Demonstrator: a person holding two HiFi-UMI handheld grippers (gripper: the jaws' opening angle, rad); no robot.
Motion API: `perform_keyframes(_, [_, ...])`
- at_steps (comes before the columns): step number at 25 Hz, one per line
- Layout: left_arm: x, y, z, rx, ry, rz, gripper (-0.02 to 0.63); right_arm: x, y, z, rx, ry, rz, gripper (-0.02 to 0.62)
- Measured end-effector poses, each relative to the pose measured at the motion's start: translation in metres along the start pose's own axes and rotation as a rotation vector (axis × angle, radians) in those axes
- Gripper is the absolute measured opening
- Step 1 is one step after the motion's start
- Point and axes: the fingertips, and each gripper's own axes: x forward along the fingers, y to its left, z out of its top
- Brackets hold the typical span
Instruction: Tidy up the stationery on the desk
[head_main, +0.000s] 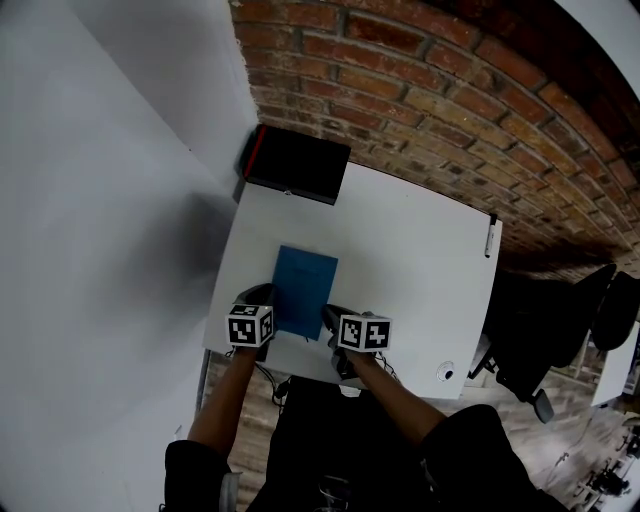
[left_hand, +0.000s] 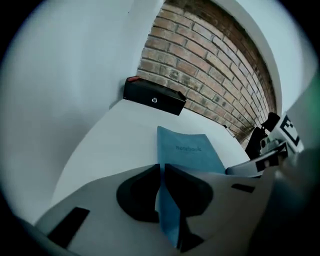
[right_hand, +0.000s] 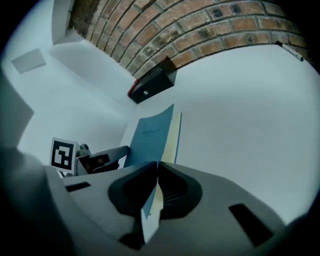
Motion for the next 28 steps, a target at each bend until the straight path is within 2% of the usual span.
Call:
perform_keyframes(20, [-0.001, 0.015, -0.009, -0.001, 0.011, -0.011, 0.041, 0.02, -0.009, -0.015, -0.076, 0.059, -0.073, 0.031])
perform_keyframes(28, [0.001, 0.016, -0.009, 0.008, -0.001, -0.022, 0.043, 0.025, -0.01, -0.015, -0.045, 0.068, -0.041, 0.031])
